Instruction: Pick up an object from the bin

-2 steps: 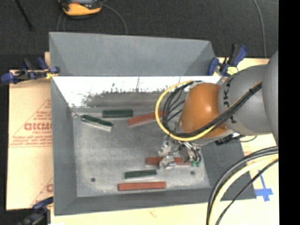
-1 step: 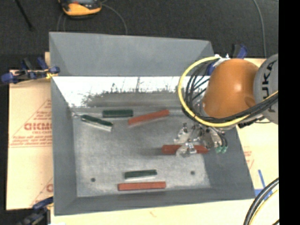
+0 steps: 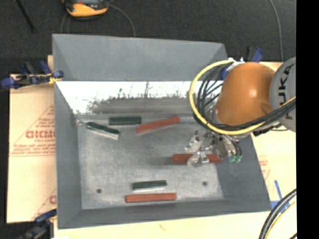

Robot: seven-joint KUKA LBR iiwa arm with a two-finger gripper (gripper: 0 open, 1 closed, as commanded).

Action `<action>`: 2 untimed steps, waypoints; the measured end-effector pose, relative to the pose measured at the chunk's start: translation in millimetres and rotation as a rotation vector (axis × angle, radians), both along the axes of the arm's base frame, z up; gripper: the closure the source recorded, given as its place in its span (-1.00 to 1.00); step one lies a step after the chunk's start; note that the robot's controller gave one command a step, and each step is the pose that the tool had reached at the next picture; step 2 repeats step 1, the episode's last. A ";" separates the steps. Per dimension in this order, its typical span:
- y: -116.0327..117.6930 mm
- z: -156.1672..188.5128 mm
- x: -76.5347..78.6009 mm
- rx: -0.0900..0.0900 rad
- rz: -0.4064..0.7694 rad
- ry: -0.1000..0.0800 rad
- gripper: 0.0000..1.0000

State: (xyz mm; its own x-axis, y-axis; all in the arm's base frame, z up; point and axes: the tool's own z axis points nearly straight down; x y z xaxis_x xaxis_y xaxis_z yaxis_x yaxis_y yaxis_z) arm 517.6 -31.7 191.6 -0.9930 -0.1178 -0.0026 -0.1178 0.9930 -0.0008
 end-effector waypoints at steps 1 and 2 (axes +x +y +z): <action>-7.2 24.0 -8.8 0.001 0.093 0.005 1.00; -7.2 24.0 -8.8 0.001 0.093 0.005 1.00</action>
Offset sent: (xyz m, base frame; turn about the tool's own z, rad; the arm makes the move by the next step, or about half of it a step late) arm 0.0255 -0.0296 -0.1216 -0.1622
